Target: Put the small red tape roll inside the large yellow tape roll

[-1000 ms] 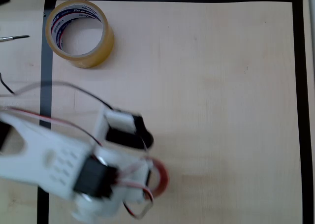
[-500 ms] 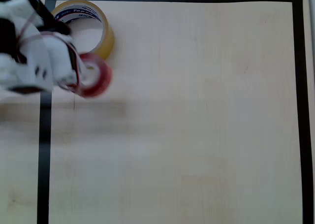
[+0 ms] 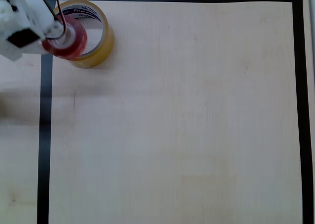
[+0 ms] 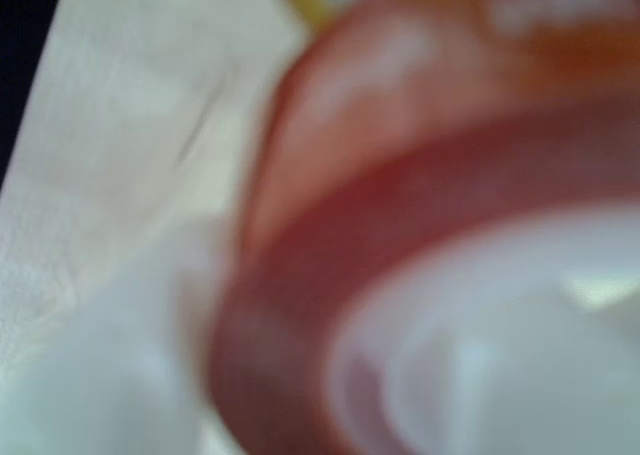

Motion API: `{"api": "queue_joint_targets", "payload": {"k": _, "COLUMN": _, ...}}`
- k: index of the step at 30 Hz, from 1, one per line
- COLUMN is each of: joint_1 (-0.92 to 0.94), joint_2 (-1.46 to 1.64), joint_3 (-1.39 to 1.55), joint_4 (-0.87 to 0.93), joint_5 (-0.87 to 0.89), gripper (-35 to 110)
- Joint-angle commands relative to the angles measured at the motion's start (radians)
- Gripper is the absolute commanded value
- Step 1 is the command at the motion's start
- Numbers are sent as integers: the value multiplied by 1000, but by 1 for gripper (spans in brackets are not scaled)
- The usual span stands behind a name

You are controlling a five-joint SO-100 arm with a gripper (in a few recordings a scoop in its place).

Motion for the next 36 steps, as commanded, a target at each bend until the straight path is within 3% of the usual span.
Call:
{"api": "queue_joint_targets", "payload": {"k": 1, "joint_1": -64, "joint_2": 48, "joint_3": 3, "joint_4": -6, "joint_5": 2, "gripper": 0}}
{"api": "queue_joint_targets", "payload": {"k": 18, "joint_1": -118, "joint_2": -166, "joint_3": -12, "joint_4": -153, "joint_5": -66, "gripper": 0}}
{"api": "queue_joint_targets", "payload": {"k": 25, "joint_1": -92, "joint_2": -190, "joint_3": -9, "joint_4": -153, "joint_5": -77, "gripper": 24}}
{"api": "queue_joint_targets", "payload": {"k": 36, "joint_1": -21, "joint_2": -29, "joint_3": -103, "joint_4": -75, "joint_5": -83, "gripper": 27}}
